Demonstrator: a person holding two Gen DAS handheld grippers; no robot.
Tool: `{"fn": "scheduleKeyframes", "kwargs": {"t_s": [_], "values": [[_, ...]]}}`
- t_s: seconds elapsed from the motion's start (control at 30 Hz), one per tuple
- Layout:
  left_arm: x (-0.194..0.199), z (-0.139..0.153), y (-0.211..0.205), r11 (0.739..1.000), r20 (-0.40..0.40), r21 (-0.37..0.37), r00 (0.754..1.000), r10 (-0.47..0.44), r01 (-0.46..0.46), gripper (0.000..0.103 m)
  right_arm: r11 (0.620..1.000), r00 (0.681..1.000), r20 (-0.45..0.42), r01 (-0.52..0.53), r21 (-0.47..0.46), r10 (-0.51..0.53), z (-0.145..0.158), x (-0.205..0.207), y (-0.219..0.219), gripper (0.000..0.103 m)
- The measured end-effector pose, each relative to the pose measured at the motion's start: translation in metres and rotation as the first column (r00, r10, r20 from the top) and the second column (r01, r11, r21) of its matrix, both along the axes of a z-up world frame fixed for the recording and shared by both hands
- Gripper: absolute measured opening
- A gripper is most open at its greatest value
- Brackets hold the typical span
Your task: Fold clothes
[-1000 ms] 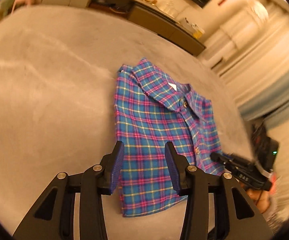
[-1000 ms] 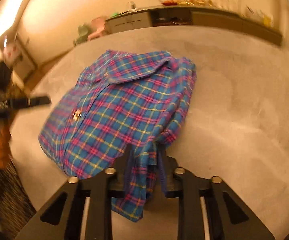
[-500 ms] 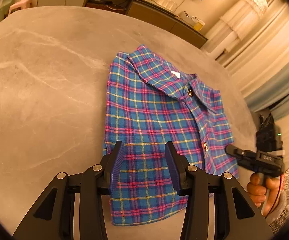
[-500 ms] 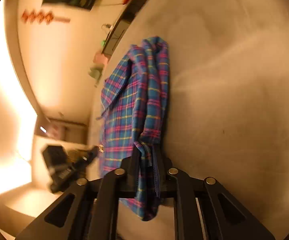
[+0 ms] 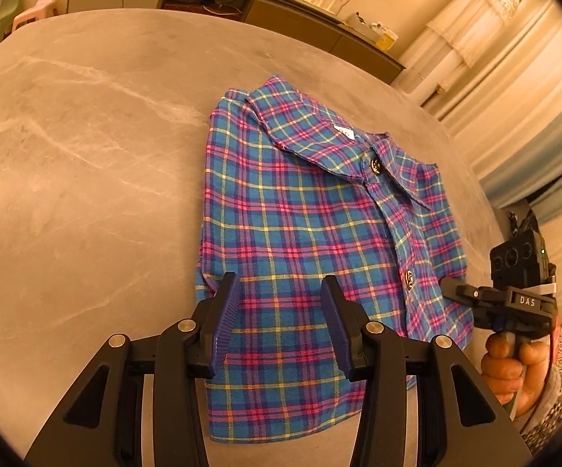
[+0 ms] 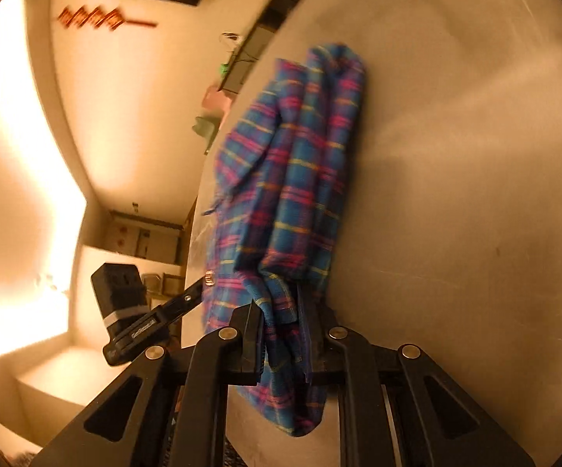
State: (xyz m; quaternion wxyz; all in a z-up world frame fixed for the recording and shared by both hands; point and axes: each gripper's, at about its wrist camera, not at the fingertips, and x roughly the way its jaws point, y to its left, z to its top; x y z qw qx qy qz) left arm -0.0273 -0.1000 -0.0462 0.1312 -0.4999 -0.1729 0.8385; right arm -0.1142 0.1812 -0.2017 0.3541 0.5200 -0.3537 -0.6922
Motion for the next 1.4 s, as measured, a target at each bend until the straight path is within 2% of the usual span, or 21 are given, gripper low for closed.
{"fn": "scheduleKeyframes", "kwargs": {"t_s": [0.07,0.1,0.17,0.2,0.23,0.37,0.47,0.63,0.67,0.7,0.8,0.87,0.9,0.97,1.0,1.03,1.1,1.17,1.23,1.37,1.4], "values": [[0.000,0.000,0.000,1.000,0.001,0.004,1.000,-0.002,0.002,0.046,0.998,1.000,-0.028,-0.013,0.058,0.014,0.007,0.001,-0.003,0.018],[0.000,0.000,-0.001,1.000,0.003,0.009,1.000,-0.002,0.002,0.046,0.993,0.999,-0.044,-0.026,0.117,0.031,0.009,-0.002,-0.011,0.026],[0.000,0.001,-0.003,1.000,0.009,0.022,1.000,0.007,-0.007,0.046,0.964,0.991,-0.107,-0.055,0.261,0.085,0.027,0.001,-0.016,0.037],[0.000,0.001,-0.004,1.000,0.011,0.026,1.000,0.011,-0.012,0.046,0.946,0.983,-0.154,-0.047,0.320,0.101,0.039,0.004,-0.016,0.047],[0.001,0.002,-0.004,1.000,0.011,0.027,1.000,0.014,-0.015,0.046,0.926,0.972,-0.203,-0.035,0.377,0.119,0.051,0.008,-0.016,0.050],[0.002,0.004,-0.003,1.000,0.011,0.022,1.000,0.019,-0.019,0.046,0.885,0.926,-0.350,0.042,0.464,0.139,0.083,0.026,-0.013,0.050],[0.001,0.004,0.001,1.000,0.009,0.018,1.000,0.009,-0.009,0.046,0.863,0.908,-0.382,0.047,0.503,0.173,0.084,0.027,-0.022,0.042],[0.002,0.005,0.004,1.000,0.009,0.013,1.000,-0.003,0.002,0.046,0.807,0.918,-0.317,-0.003,0.590,0.236,0.053,0.024,-0.037,0.035],[0.001,0.005,0.004,1.000,0.010,0.011,1.000,-0.004,0.004,0.046,0.800,0.916,-0.323,0.004,0.600,0.237,0.053,0.025,-0.039,0.031],[0.000,0.005,0.004,1.000,0.011,0.009,1.000,-0.006,0.006,0.046,0.793,0.913,-0.331,0.014,0.609,0.238,0.055,0.026,-0.040,0.017],[-0.001,0.004,0.006,1.000,0.014,0.000,1.000,-0.010,0.010,0.046,0.782,0.908,-0.340,0.022,0.622,0.245,0.054,0.027,-0.043,0.011],[-0.001,0.003,0.003,1.000,0.015,0.011,1.000,-0.003,0.003,0.046,0.803,0.915,-0.340,0.029,0.595,0.219,0.056,0.025,-0.042,0.009],[-0.001,0.003,0.002,1.000,0.015,0.019,1.000,0.001,-0.001,0.046,0.836,0.926,-0.333,0.036,0.548,0.178,0.059,0.022,-0.040,0.008],[-0.001,0.002,-0.002,0.999,0.016,0.035,1.000,0.010,-0.011,0.046,0.964,0.965,-0.263,0.044,0.264,0.028,0.059,0.011,-0.018,0.008],[-0.001,0.002,-0.004,0.999,0.016,0.043,1.000,0.014,-0.015,0.046,0.993,0.978,-0.206,0.063,0.103,-0.040,0.058,0.005,-0.007,0.008],[-0.002,0.001,-0.006,0.998,0.022,0.058,1.000,0.018,-0.019,0.046,0.993,0.988,-0.114,0.098,-0.060,-0.105,0.048,0.000,0.007,0.008],[-0.002,-0.002,-0.008,0.997,0.036,0.073,0.999,0.020,-0.023,0.046,0.956,0.984,0.073,0.178,-0.235,-0.165,0.012,-0.006,0.025,0.008],[-0.001,0.001,-0.004,0.999,0.024,0.050,1.000,0.016,-0.017,0.046,0.947,0.963,0.198,0.225,-0.228,-0.181,-0.023,-0.005,0.032,0.008],[0.000,0.005,-0.001,1.000,0.007,0.027,1.000,0.012,-0.012,0.046,0.954,0.960,0.202,0.234,-0.189,-0.196,-0.029,-0.003,0.034,0.008],[0.002,0.016,0.001,1.000,-0.032,0.011,0.999,0.006,-0.006,0.045,0.983,0.980,0.079,0.179,0.024,-0.181,-0.007,-0.006,0.025,0.017],[0.003,0.019,0.002,1.000,-0.042,0.007,0.999,0.004,-0.004,0.045,0.982,0.984,0.042,0.166,0.089,-0.171,0.000,-0.006,0.023,0.025]]}}
